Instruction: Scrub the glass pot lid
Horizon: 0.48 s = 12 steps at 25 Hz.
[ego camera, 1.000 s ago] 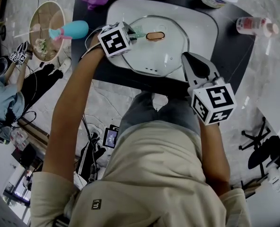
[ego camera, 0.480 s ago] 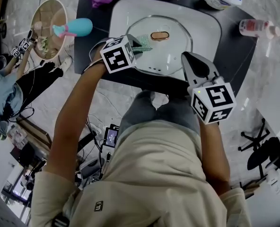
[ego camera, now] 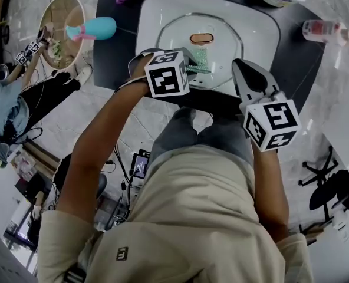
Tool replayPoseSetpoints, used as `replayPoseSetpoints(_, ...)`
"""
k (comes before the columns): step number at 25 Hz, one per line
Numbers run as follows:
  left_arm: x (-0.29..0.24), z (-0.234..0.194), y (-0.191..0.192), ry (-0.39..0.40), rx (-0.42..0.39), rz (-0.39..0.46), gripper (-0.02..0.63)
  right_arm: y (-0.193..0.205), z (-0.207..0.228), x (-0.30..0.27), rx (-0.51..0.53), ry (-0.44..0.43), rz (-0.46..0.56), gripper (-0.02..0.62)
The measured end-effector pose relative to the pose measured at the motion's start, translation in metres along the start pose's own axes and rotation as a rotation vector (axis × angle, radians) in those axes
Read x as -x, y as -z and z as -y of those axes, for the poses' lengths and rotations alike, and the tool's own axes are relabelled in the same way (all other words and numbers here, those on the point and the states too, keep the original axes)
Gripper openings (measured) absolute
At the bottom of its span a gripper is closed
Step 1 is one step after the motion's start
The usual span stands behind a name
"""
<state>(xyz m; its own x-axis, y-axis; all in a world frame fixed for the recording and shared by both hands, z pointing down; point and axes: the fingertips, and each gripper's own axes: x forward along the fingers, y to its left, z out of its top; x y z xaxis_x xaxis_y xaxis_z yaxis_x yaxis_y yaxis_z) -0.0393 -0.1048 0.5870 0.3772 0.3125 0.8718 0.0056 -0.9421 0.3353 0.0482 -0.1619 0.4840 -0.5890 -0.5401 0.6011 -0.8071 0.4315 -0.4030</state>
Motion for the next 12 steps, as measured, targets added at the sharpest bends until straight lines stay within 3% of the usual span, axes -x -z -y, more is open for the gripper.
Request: replayPoseSetpoints(12, -0.029, -0.003, -0.048, 0.039, -0.079, 0.01, 0.084, 0.009, 0.014, 0.007, -0.022, 0.019, 0.001, 0.026)
